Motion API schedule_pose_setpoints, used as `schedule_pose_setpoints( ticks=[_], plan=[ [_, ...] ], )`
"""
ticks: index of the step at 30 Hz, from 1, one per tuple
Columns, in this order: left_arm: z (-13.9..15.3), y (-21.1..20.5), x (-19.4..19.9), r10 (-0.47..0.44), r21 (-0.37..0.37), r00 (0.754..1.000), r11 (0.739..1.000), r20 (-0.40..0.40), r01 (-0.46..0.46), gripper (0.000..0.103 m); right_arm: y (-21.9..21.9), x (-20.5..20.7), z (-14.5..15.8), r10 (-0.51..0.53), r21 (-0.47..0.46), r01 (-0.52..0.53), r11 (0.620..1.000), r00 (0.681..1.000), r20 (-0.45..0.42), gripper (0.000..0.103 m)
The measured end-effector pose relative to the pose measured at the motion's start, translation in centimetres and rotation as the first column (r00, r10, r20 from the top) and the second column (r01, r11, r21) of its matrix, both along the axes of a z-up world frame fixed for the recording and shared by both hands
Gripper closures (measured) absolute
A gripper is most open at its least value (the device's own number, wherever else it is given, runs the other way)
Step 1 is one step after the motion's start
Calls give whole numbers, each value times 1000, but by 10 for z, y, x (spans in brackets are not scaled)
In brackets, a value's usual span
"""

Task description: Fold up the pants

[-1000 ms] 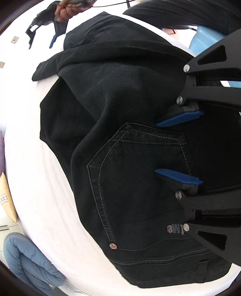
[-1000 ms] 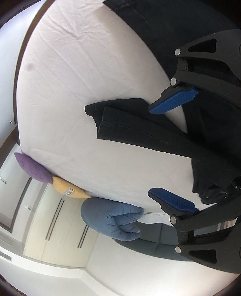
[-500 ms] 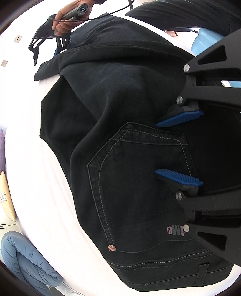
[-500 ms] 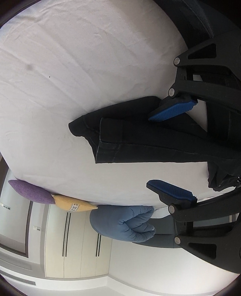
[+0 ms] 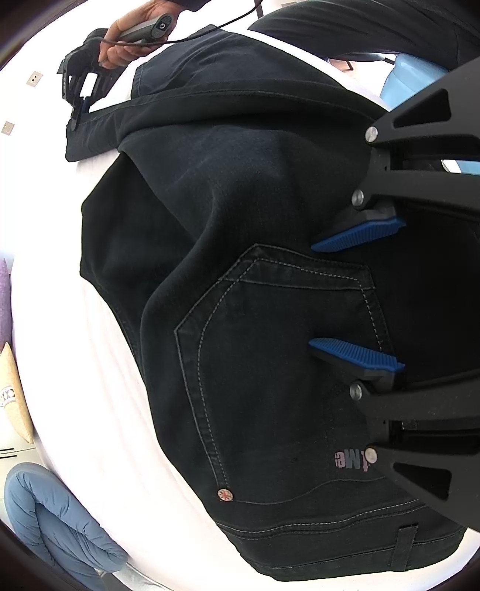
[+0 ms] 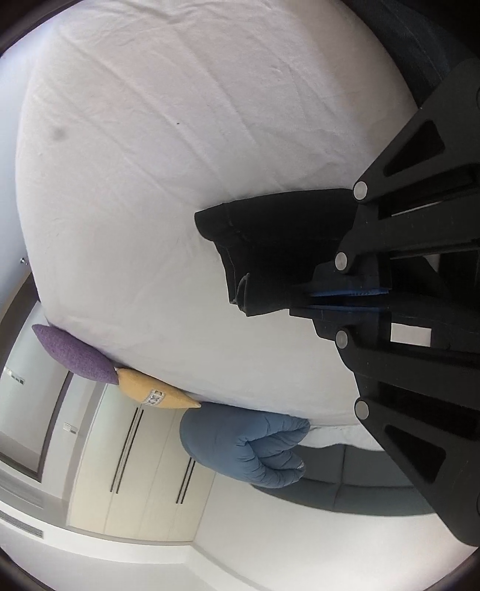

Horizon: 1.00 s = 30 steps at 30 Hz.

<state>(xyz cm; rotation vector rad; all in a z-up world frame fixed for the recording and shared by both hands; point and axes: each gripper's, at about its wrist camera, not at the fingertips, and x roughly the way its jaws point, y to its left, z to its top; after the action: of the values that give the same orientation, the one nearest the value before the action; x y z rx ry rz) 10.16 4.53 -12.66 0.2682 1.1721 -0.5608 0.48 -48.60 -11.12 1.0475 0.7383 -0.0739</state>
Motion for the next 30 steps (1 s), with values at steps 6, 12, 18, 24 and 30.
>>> schedule_pose_setpoints(
  ticks=[6, 12, 18, 24, 30],
  plan=[
    [-1, 0, 0, 3, 2, 1000, 1000, 6, -3, 51, 2, -35, 46, -15, -21, 17, 1000, 995, 101, 101],
    [-1, 0, 0, 1, 3, 1000, 1000, 5, -1, 51, -9, -105, 93, -81, -16, 85, 996, 978, 192, 101],
    [-1, 1, 2, 7, 2, 1000, 1000, 2, -7, 51, -22, -209, 90, -221, 3, 223, 975, 965, 144, 101],
    [1, 1, 9, 25, -10, 999, 1000, -21, -25, 45, -23, -286, 19, -359, 62, 361, 930, 932, -46, 101],
    [2, -10, 12, 38, 2, 999, 999, -23, -38, 28, -14, -298, 8, -377, 40, 381, 924, 923, -76, 101]
  ],
)
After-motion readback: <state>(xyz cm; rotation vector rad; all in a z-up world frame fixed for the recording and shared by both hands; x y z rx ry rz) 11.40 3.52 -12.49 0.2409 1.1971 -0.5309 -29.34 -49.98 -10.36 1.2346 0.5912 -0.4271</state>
